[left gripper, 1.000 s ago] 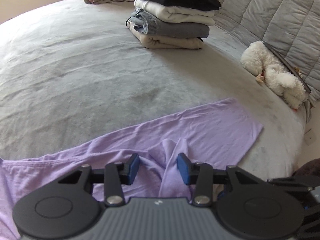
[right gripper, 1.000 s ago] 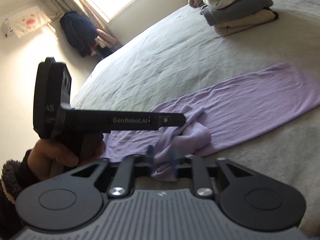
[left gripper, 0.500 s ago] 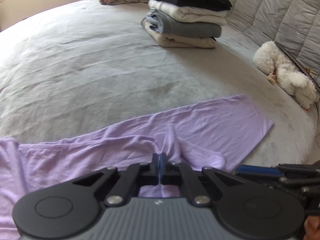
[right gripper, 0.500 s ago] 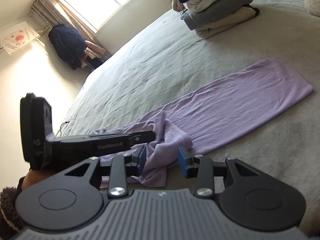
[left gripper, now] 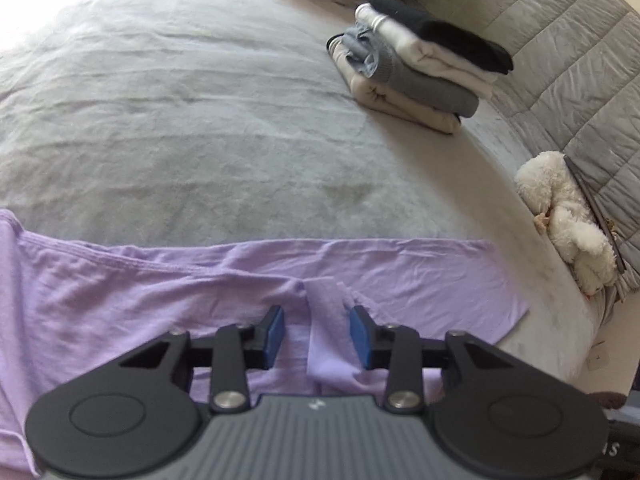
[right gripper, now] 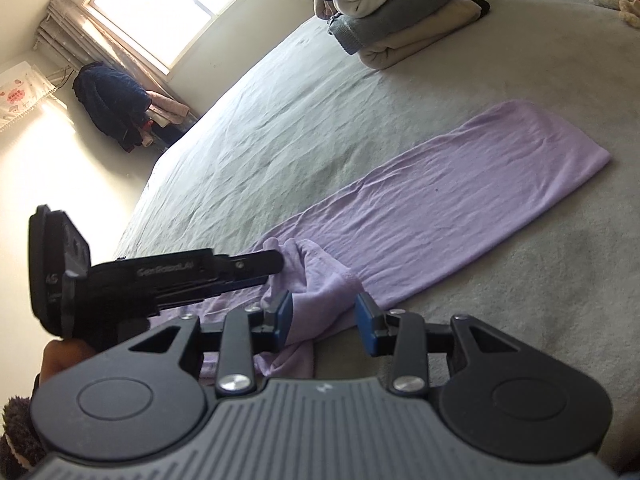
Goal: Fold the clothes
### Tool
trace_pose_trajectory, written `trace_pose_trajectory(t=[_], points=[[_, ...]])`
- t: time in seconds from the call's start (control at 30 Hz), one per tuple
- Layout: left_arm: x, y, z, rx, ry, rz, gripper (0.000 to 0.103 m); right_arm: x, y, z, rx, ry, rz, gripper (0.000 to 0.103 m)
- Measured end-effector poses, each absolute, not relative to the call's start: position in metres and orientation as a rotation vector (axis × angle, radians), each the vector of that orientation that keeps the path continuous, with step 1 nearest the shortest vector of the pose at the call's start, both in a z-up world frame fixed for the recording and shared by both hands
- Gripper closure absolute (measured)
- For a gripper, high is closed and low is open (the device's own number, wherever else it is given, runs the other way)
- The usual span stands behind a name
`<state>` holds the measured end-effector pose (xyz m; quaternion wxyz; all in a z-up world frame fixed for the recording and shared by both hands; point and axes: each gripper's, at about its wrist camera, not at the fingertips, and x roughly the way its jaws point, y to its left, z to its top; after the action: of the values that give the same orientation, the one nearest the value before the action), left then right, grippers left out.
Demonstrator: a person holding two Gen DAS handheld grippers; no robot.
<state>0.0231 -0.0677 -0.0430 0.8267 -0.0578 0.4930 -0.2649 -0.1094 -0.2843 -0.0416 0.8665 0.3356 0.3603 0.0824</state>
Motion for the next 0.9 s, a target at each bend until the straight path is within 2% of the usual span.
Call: trace_pose_trajectory(t=[0.03, 0.07, 0.1, 0.4, 0.67, 0.9], points=[[0.023, -0.070, -0.043, -0.113, 1.057, -0.555, 0.079, -0.109, -0.284, -0.042, 0.701, 0.755, 0.174, 0.064], [0.022, -0.072, -0.042, -0.117, 1.073, -0.561, 0.098, -0.109, -0.284, -0.042, 0.700, 0.755, 0.177, 0.064], [0.022, -0.073, -0.040, -0.123, 1.090, -0.567, 0.099, -0.109, -0.284, -0.042, 0.700, 0.753, 0.180, 0.064], [0.020, -0.096, -0.001, -0.245, 1.111, -0.733, 0.099, -0.113, -0.279, -0.035, 0.673, 0.713, 0.211, 0.064], [0.007, -0.141, 0.019, -0.244, 1.150, -0.833, 0.099, -0.121, -0.285, -0.032, 0.677, 0.671, 0.204, 0.061], [-0.004, -0.163, 0.037, -0.216, 1.089, -0.854, 0.099, -0.132, -0.309, -0.038, 0.719, 0.656, 0.144, 0.061]])
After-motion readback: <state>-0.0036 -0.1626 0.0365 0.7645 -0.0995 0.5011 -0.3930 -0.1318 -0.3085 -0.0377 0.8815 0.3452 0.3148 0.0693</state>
